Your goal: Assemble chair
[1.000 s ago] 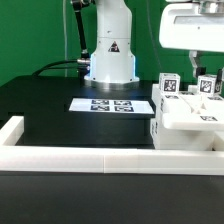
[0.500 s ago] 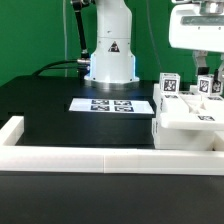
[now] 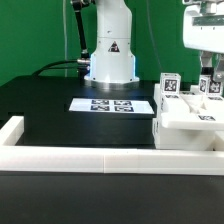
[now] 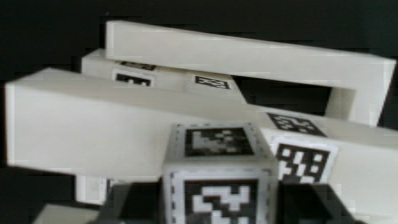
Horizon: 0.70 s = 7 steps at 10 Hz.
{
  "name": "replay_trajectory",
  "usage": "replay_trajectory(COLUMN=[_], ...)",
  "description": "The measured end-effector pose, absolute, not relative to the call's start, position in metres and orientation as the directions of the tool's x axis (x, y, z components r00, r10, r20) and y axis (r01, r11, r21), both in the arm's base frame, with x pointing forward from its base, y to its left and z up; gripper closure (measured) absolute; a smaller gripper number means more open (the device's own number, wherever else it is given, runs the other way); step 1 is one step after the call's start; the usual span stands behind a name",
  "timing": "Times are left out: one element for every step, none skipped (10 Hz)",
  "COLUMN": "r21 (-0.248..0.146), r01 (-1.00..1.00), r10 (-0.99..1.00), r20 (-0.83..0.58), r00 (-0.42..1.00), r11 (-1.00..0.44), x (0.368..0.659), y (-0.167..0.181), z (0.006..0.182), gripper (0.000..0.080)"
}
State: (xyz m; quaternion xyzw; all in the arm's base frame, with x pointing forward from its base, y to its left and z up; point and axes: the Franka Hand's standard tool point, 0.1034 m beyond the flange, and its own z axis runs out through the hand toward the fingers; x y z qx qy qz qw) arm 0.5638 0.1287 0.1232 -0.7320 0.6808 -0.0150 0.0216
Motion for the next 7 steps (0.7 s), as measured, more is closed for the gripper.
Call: replay_trajectory(r21=[-0.052,-0.051,-0.049,-0.049,-0.049,-0.049,-0.05], r01=[-0.998,-0.998,-0.993,-0.986,-0.984,-0.969,-0.954], r10=[-0.999,-0.999,-0.994,-0.987,-0.985,-0.97,-0.955], r20=[-0.014,-0.021,-0.025,-0.029,-0.031,-0.04,-0.045], r00=[0.031,-0.043,-0.102,-0.155,-0.172,-0.241,-0.293], r11=[-0.03,0.044,0.103,0.156,0.174,0.243,0.295], x=[0.5638,0.5636,0.5636,0.5639,0.5641,0.5648,0.5655], y=[0.1292,0.13,0.1303,0.1303,0.1303,0.131,0.1312], z=[0.1232,0.1231,0.1231,0.1233,0.1234,0.1238,0.1242], gripper=[0.0511,0.0511,0.0511,0.0511,0.0511,0.0511,0.0511])
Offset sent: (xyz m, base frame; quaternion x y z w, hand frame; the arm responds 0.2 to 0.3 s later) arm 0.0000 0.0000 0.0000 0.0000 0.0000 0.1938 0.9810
